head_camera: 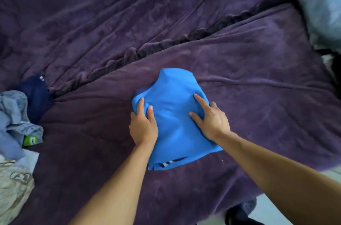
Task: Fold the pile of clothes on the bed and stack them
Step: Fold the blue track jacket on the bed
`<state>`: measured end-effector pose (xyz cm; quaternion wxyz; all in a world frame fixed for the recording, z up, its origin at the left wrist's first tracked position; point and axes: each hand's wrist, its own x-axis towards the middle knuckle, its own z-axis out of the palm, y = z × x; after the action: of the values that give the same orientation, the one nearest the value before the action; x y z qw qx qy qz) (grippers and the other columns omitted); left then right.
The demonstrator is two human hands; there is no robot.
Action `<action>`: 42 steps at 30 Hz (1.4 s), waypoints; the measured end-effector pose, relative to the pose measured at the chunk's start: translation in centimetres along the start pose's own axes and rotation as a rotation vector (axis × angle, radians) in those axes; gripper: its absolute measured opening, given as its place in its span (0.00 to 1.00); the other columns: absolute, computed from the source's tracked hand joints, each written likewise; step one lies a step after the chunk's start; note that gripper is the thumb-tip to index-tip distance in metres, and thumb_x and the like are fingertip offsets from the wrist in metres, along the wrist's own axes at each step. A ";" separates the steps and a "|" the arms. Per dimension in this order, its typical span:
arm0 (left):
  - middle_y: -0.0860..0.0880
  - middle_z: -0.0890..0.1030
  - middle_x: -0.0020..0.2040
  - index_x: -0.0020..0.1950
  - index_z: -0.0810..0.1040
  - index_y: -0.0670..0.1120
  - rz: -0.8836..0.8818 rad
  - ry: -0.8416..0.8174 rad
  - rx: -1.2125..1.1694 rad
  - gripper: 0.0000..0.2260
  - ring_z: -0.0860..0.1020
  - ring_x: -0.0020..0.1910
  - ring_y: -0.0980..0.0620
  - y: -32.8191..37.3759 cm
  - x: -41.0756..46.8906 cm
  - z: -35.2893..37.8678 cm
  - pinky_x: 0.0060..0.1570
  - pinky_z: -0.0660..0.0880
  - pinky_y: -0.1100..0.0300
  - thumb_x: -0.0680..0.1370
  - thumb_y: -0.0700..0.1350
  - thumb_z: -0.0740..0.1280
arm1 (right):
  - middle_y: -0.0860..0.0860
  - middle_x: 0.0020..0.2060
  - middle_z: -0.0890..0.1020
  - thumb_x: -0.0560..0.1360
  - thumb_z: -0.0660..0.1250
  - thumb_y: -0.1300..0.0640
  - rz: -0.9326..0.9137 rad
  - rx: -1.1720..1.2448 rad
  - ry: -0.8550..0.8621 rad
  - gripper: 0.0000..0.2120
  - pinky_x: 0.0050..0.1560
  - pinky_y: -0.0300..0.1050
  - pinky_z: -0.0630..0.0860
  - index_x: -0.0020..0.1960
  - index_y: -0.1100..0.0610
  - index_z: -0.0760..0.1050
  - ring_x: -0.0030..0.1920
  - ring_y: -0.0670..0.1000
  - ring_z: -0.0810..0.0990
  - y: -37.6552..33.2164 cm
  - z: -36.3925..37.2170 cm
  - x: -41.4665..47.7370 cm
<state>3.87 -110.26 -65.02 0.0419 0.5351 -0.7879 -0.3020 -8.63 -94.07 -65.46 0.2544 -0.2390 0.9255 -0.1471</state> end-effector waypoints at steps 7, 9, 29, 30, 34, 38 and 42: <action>0.38 0.74 0.59 0.73 0.67 0.53 -0.034 -0.145 -0.015 0.20 0.76 0.53 0.35 8.6 -16.0 4.3 0.49 0.71 0.49 0.81 0.52 0.59 | 0.52 0.54 0.72 0.75 0.56 0.32 0.089 -0.058 -0.033 0.31 0.44 0.51 0.73 0.75 0.35 0.51 0.48 0.61 0.79 14.1 -7.9 -11.2; 0.39 0.75 0.60 0.73 0.67 0.54 -0.024 -0.162 -0.031 0.20 0.77 0.54 0.36 11.9 -19.9 6.2 0.49 0.72 0.49 0.81 0.52 0.59 | 0.51 0.54 0.71 0.75 0.56 0.32 0.101 -0.065 -0.024 0.31 0.45 0.50 0.73 0.75 0.35 0.51 0.50 0.60 0.78 18.7 -10.4 -13.3; 0.39 0.71 0.69 0.75 0.63 0.56 0.242 -0.154 -0.232 0.21 0.72 0.65 0.39 50.3 -30.3 17.8 0.59 0.70 0.49 0.82 0.56 0.55 | 0.53 0.58 0.73 0.76 0.57 0.33 0.080 -0.106 0.352 0.31 0.47 0.50 0.74 0.76 0.38 0.53 0.54 0.59 0.77 45.2 -41.9 -9.9; 0.40 0.70 0.69 0.75 0.63 0.56 0.244 -0.145 -0.244 0.21 0.71 0.66 0.40 51.6 -29.5 18.3 0.60 0.70 0.48 0.82 0.56 0.55 | 0.53 0.60 0.73 0.76 0.57 0.33 0.070 -0.115 0.360 0.31 0.47 0.49 0.73 0.76 0.38 0.53 0.55 0.59 0.77 45.5 -43.0 -8.5; 0.43 0.74 0.64 0.74 0.64 0.55 0.260 -0.065 -0.288 0.21 0.74 0.61 0.41 56.6 -24.5 20.4 0.57 0.70 0.50 0.82 0.55 0.56 | 0.54 0.58 0.73 0.76 0.56 0.33 0.028 -0.162 0.376 0.31 0.43 0.48 0.69 0.76 0.38 0.52 0.52 0.59 0.77 46.0 -46.8 -1.3; 0.43 0.74 0.63 0.74 0.64 0.55 0.201 -0.026 -0.293 0.20 0.74 0.60 0.42 60.5 -17.9 22.7 0.56 0.69 0.52 0.82 0.55 0.56 | 0.56 0.58 0.73 0.77 0.54 0.34 -0.021 -0.222 0.341 0.31 0.47 0.52 0.74 0.77 0.40 0.51 0.52 0.60 0.77 45.6 -49.5 7.3; 0.42 0.72 0.64 0.75 0.63 0.55 0.159 0.008 -0.287 0.21 0.74 0.60 0.40 63.9 -11.0 25.5 0.56 0.70 0.51 0.81 0.55 0.57 | 0.57 0.62 0.71 0.77 0.56 0.36 -0.018 -0.211 0.310 0.30 0.45 0.52 0.72 0.76 0.41 0.53 0.54 0.62 0.76 45.1 -50.9 16.1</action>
<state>-53.66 -74.07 -49.70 0.1445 0.4608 -0.7763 -0.4050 -64.93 -56.68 -47.56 0.0807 -0.2473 0.9617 -0.0865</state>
